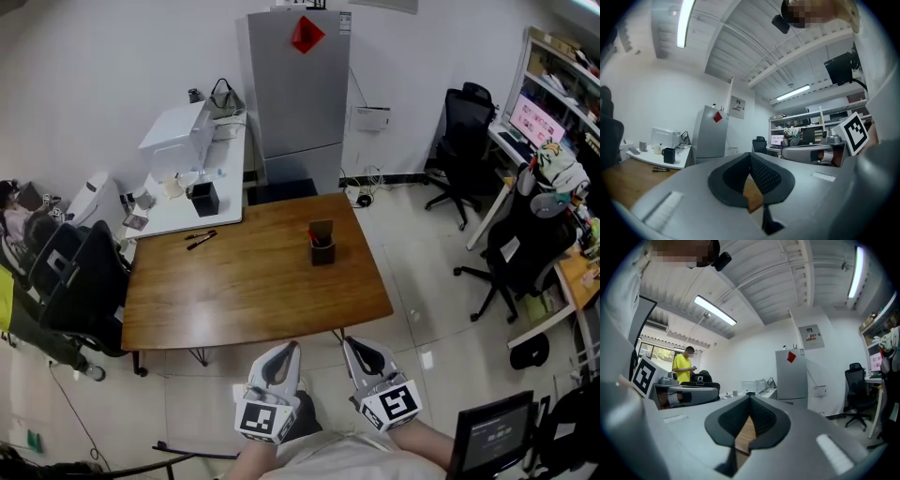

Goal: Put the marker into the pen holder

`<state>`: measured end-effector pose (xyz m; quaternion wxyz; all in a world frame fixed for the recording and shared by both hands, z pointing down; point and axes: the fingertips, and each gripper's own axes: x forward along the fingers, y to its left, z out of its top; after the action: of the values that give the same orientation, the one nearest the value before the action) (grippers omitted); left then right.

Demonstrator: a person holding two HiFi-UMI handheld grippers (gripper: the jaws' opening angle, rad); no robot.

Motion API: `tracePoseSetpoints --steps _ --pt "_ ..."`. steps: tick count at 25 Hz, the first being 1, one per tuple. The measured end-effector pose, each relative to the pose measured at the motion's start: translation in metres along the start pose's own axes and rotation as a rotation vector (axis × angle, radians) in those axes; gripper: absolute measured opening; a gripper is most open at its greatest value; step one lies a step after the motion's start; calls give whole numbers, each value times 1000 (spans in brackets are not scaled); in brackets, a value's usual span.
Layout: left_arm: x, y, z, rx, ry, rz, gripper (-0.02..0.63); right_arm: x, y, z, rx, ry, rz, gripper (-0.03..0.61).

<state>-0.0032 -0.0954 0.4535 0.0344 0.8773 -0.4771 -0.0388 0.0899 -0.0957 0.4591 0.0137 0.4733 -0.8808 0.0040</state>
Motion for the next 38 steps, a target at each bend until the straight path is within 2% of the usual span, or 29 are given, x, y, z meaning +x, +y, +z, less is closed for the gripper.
tracePoseSetpoints --steps 6,10,17,23,38 --pt "-53 -53 -3 5 16 11 11 -68 28 -2 21 13 13 3" --pt "-73 -69 8 20 7 6 11 -87 41 5 9 6 18 3" --pt "-95 -65 6 -12 17 -17 11 -97 69 8 -12 13 -12 3" --pt "-105 -60 13 -5 15 -26 11 -96 82 11 -12 2 -22 3" --pt "-107 -60 16 9 3 -21 11 -100 81 12 -36 8 -35 3"
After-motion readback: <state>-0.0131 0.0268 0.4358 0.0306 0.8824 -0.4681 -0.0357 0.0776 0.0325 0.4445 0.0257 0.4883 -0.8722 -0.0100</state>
